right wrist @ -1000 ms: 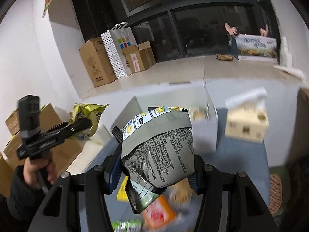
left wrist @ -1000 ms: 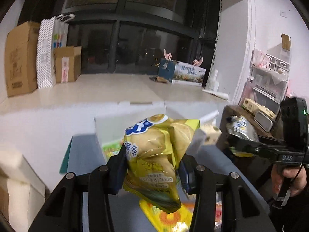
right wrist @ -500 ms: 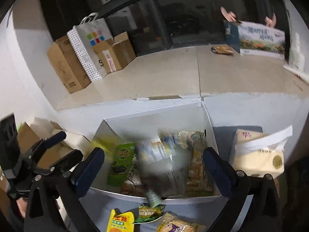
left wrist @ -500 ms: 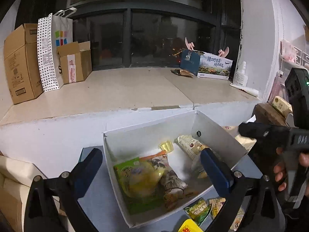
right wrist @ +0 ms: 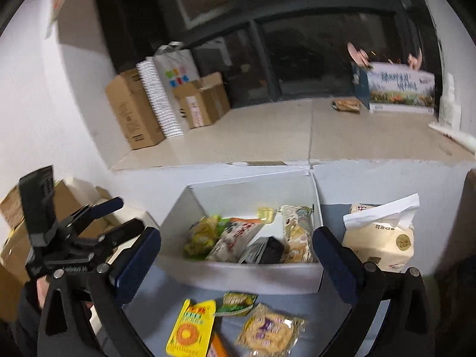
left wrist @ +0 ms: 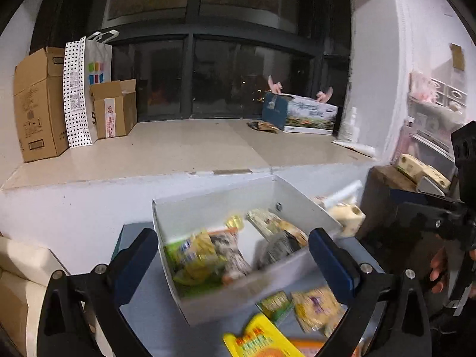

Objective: Organize snacks
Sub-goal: 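Drop both held bags into the white box and open both grippers, then move both tools back over the remaining snacks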

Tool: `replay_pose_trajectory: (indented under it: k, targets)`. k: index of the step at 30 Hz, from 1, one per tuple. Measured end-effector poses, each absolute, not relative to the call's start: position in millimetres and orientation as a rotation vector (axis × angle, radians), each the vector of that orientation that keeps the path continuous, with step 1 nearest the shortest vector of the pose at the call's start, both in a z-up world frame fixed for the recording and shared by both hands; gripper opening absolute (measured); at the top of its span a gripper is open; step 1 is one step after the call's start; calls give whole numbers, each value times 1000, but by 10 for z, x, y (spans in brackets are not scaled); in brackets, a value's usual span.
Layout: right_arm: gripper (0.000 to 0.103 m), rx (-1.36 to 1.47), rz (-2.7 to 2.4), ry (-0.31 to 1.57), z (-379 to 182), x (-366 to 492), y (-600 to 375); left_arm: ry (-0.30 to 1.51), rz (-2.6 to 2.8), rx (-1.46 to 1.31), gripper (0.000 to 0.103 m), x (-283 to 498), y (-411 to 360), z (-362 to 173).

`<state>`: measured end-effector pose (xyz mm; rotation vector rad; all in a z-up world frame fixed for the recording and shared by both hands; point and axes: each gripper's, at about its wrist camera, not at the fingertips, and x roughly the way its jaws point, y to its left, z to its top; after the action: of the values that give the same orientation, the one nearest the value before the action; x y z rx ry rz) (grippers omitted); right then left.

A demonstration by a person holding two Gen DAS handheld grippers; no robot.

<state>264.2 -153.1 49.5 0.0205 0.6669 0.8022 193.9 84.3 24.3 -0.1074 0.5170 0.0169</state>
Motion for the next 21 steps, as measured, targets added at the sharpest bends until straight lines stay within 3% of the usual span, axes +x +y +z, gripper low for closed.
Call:
replay_pose_trajectory:
  k: [10, 15, 21]
  targets:
    - [103, -16, 775, 756, -263, 1519, -2126, 539, -45, -193, 103, 842, 439, -349]
    - [103, -34, 690, 872, -781, 1427, -2162, 575, -55, -239, 103, 546, 353, -532]
    - [103, -97, 602, 897, -969, 1707, -1850, 606, -28, -269, 103, 438, 416, -655]
